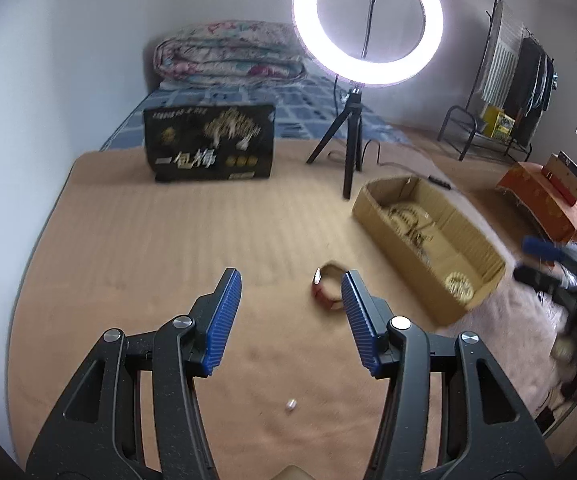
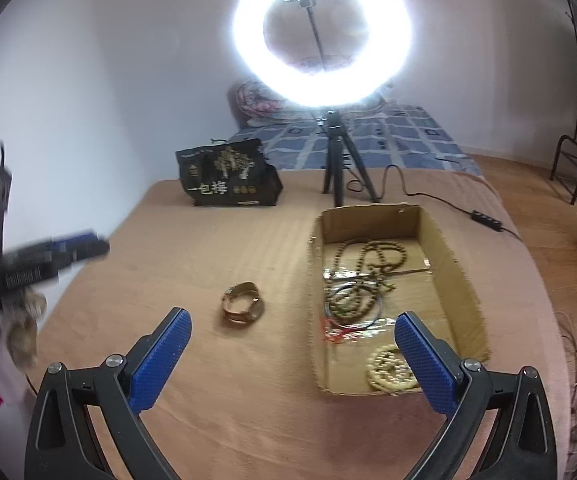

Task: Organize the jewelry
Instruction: 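Move the left tool toward the white pearl while the right tool approaches the brown leather watch, then close the left tool on the white pearl while the right tool grasps the brown leather watch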

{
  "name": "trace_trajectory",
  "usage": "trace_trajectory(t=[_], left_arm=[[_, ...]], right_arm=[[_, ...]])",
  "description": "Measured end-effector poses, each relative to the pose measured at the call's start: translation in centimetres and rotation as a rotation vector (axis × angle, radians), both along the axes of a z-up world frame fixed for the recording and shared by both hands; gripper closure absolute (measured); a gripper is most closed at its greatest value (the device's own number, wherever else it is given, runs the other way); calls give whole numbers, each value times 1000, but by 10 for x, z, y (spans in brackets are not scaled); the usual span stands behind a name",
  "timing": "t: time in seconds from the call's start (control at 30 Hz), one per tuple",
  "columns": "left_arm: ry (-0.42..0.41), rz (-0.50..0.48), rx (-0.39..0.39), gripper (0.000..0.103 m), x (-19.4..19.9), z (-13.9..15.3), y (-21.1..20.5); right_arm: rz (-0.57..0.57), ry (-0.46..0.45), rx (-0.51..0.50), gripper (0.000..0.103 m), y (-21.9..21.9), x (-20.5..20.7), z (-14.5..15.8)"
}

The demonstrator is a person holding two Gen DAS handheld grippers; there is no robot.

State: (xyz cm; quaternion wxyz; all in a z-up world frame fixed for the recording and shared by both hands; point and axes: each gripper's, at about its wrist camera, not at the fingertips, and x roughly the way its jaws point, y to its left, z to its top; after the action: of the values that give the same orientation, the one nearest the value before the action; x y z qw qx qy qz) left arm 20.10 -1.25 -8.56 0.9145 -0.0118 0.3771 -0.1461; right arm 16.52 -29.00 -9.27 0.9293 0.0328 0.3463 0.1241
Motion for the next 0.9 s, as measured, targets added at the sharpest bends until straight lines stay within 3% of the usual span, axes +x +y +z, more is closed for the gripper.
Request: trace_trajectory(t=[0.33,0.6,0.7,0.9], left_arm=[[90,-2,-6,49,-44,-62,28],[101,-94,-4,50,-66,-91,15],[105,-136,13,62,-69,-101,4],[129,-157,18,67,-57,-119,-1]], right_arm=[[111,20,-4,1,42,11,-15],[196,73,-44,8,79,27,-44],[192,97,-54,9,85,38,-56],[210,136,-81,12,102,55,-77]])
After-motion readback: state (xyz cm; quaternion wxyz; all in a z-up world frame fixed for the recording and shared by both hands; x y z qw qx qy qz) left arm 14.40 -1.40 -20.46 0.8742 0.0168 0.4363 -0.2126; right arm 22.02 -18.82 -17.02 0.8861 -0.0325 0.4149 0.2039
